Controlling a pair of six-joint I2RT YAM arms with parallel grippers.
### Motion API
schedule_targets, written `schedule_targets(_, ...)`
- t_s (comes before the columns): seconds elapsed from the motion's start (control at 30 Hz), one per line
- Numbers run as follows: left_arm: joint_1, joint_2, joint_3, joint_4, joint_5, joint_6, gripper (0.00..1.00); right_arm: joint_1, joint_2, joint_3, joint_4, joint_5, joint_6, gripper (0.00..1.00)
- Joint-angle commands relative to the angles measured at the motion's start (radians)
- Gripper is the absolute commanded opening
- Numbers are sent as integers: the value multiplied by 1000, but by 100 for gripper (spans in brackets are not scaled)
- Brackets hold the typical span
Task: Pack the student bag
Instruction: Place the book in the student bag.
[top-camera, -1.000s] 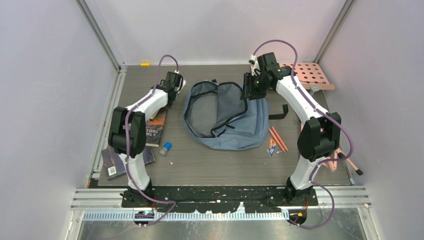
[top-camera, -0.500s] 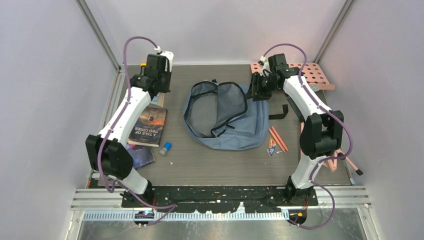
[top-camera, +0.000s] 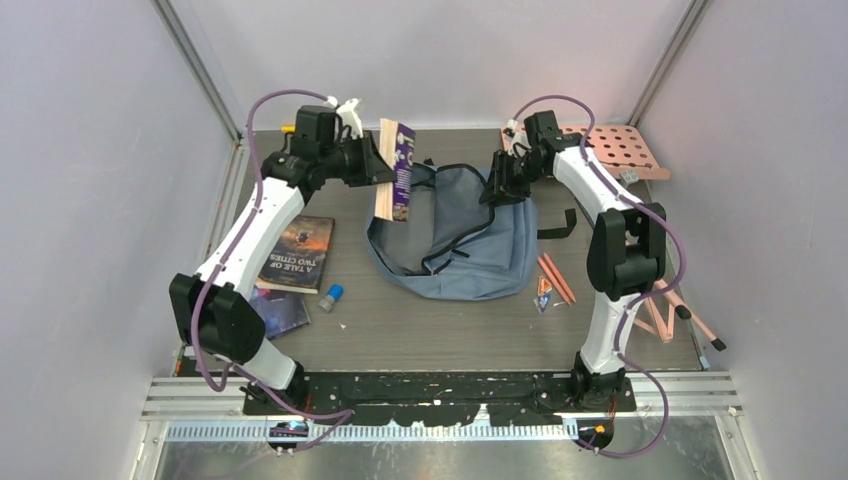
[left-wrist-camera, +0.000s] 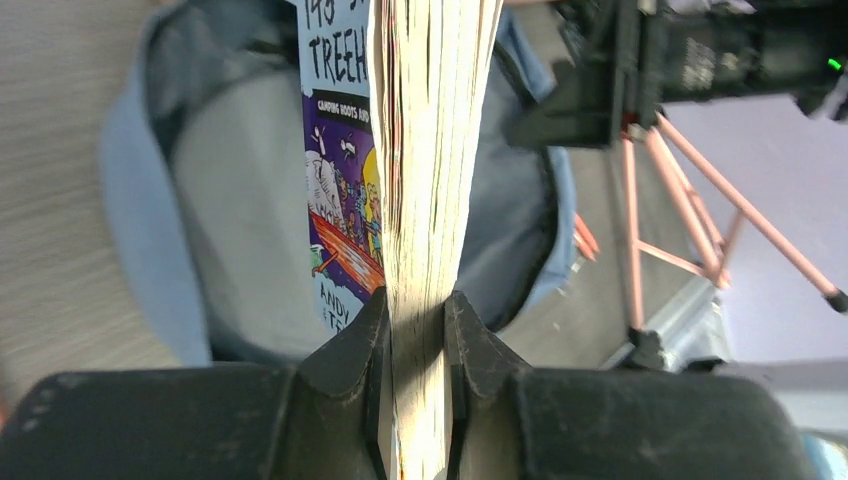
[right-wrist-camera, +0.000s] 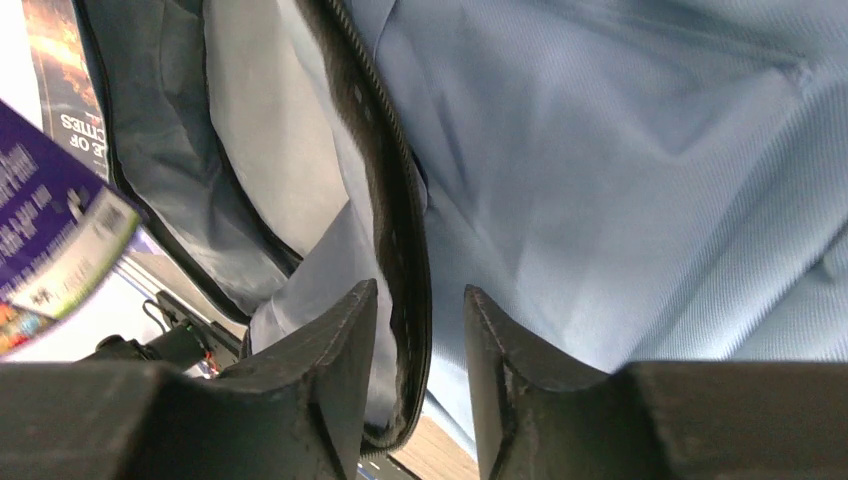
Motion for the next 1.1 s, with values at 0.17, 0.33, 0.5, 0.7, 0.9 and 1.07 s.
schedule_targets(0.17, -13, 56, -47, 224, 239, -169, 0, 2, 58, 140, -36, -92, 4, 1)
schedule_targets(0.33, -8, 125, -95, 290, 223, -221, 0, 2, 3, 124, -33, -63, 17, 1)
schedule_targets(0.5, -8, 214, -115, 303, 236, -229, 0, 2, -29, 100, -27, -46, 42, 1)
schedule_targets(0.7, -8, 291, -96, 216, 165, -135, 0, 2, -30, 105, -35, -35, 43, 1)
schedule_targets(0.9, -8, 319, -114, 219, 158, -144, 27, 2, -24, 128, -47, -26, 43, 1)
schedule_targets(1.07, -9, 319, -148, 249, 155, -161, 50, 2, -19, 134, -49, -24, 40, 1)
